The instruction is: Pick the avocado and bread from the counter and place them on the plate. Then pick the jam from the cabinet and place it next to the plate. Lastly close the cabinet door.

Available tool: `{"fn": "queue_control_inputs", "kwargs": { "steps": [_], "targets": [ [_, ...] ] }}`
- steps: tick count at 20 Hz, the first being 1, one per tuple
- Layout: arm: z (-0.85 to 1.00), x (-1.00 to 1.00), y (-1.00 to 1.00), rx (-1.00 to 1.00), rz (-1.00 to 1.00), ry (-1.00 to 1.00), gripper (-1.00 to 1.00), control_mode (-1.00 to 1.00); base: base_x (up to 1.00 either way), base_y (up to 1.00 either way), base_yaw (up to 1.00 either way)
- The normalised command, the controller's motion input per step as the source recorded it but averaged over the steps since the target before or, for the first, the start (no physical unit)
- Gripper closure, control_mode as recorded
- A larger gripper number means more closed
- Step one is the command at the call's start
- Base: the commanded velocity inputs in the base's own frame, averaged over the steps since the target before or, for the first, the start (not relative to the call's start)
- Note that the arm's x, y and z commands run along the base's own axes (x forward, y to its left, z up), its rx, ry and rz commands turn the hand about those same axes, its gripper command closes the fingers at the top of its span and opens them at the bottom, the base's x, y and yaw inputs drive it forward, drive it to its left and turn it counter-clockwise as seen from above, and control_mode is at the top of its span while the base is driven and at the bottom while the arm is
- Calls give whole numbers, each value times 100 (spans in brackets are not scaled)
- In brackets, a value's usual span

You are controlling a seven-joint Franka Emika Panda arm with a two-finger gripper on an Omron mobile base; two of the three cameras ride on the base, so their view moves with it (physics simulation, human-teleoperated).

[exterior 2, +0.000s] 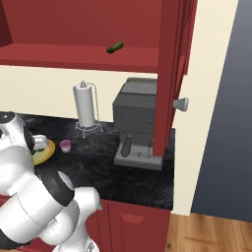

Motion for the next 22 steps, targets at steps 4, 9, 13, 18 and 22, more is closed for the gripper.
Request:
{"fn": "queue_control_inputs", "kwargs": {
  "steps": [4,9,13,18,22],
  "targets": [
    [0,36,55,-3,8,0,100,-100,0,0,0],
    [-2,32,44,-1,7,0,100,-100,0,0,0],
    [-21,11,28,0,7,0,100,-100,0,0,0],
    [-37,0,12,0,9,0,100,-100,0,0,0],
    [-46,4,1,0,7,0,100,-100,0,0,0]
  ]
}}
